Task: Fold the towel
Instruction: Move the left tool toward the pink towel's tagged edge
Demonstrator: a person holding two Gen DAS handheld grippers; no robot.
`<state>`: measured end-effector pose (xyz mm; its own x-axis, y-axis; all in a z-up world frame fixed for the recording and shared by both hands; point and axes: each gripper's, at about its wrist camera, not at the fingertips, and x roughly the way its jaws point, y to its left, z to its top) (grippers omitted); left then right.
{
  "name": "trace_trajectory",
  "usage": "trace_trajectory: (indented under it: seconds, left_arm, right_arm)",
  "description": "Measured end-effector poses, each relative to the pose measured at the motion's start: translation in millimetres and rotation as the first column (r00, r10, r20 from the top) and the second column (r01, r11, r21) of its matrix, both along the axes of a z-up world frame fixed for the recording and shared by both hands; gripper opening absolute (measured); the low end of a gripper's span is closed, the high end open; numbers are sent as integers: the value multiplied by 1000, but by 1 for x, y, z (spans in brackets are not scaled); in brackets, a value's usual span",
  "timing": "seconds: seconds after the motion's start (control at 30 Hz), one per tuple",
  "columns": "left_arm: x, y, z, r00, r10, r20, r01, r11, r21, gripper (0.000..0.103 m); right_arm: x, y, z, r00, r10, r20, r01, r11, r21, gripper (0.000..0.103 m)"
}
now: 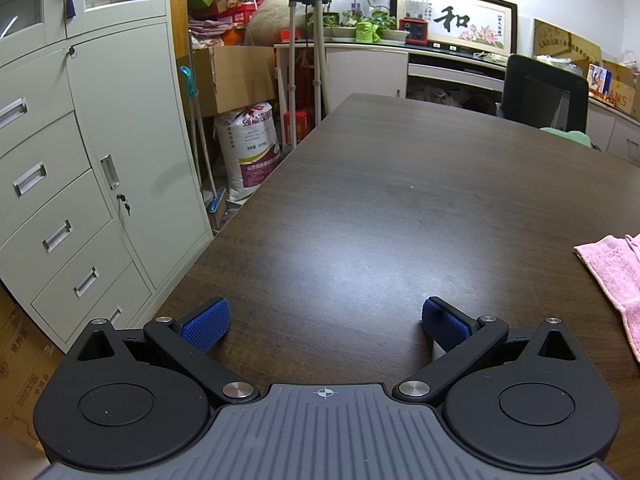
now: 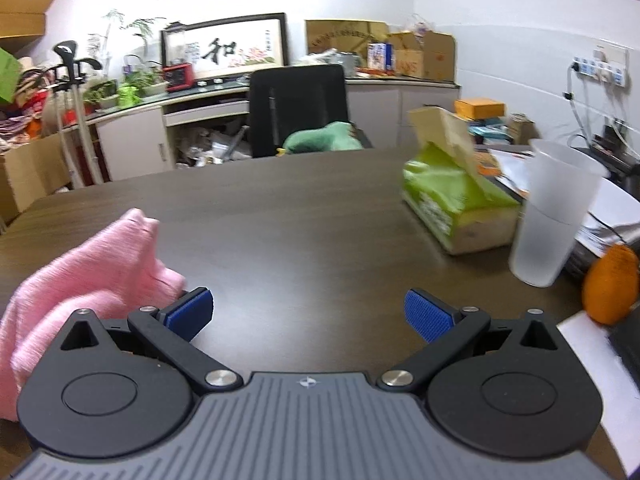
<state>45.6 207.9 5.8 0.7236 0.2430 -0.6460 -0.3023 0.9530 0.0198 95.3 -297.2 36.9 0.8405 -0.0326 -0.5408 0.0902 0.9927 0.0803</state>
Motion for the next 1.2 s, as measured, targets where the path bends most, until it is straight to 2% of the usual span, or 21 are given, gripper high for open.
trace_trajectory:
  seconds: [0.1,0.3,0.4,0.5,0.6,0.8,0.87,1.03,1.2]
  left_arm:
    - [0,-1,0,1000,1,0,-1,1000,6,103]
    - [2,-12,1,1000,1,0,-1,999,47,103]
    - [6,-29,2,1000,-27,-4,27,996,91,103]
    - [10,-43,5,998,-58,-14,59,994,96,103]
    - [17,-57,10,996,-86,-34,88,994,64,103]
    - [37,-99,21,986,-153,-66,157,986,55,103]
    - [46,-110,25,981,-181,-66,182,983,9,103]
    - [64,-126,25,973,-215,-79,212,976,-49,103]
    - [82,-131,19,971,-218,-102,207,972,-113,103]
  right_arm:
    - [3,5,-5,999,29,28,-30,999,30,103]
    - [3,-2,-19,999,50,16,-50,998,41,103]
    - [4,-6,-25,999,48,-11,-47,997,65,103]
    - [2,-3,-27,999,44,-8,-44,998,48,103]
    - [-2,2,-26,999,52,15,-53,998,30,103]
    - [-5,8,-25,997,69,21,-69,998,7,103]
    - [-5,9,-24,997,75,22,-75,997,7,103]
    - [-6,9,-23,996,91,24,-91,996,20,103]
    - [-6,8,-20,994,111,17,-112,993,45,103]
